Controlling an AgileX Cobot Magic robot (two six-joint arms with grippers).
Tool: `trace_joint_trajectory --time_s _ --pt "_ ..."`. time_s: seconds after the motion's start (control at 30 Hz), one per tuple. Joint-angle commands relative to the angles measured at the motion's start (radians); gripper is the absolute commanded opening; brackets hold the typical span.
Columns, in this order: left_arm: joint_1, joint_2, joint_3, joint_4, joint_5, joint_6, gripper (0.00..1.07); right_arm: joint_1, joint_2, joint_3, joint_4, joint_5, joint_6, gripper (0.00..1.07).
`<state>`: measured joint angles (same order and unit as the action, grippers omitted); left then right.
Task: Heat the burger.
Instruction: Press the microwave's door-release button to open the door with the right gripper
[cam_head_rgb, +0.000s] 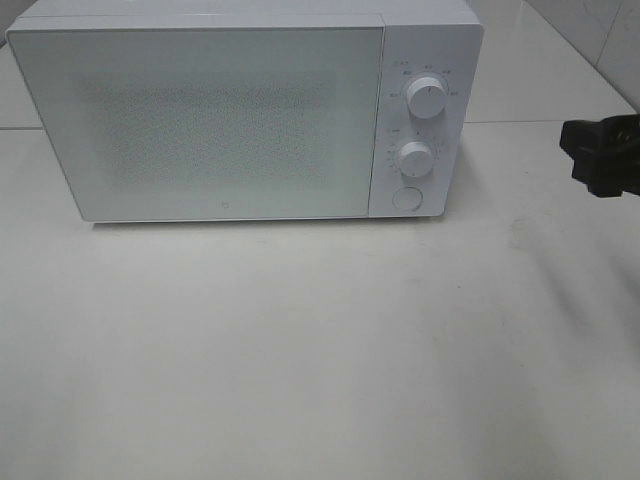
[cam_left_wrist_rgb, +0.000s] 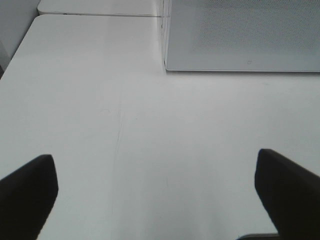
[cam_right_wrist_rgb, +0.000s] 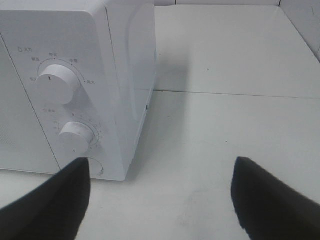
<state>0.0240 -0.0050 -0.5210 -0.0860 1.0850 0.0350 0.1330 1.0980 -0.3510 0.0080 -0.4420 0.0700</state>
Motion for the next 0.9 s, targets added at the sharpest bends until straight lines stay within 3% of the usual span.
trace_joint_trajectory --time_s 0.03,0.3,0.43,0.9 --pt "0.0 -0.015 0.004 0.001 -0.013 -0.007 1.0 -0.008 0.02 0.035 0.004 -0.103 -0.053 0.76" --pt "0.0 -0.015 0.004 0.001 -0.013 -0.007 1.0 0.075 0.136 0.102 0.233 -0.313 -0.29 0.76" --pt "0.0 -0.015 0.004 0.001 -0.013 -0.007 1.0 0.202 0.224 0.107 0.41 -0.426 -0.396 0.76" --pt "0.0 -0.015 0.004 0.001 -0.013 -0.007 1.0 0.52 0.425 0.062 0.711 -0.633 -0.431 0.76"
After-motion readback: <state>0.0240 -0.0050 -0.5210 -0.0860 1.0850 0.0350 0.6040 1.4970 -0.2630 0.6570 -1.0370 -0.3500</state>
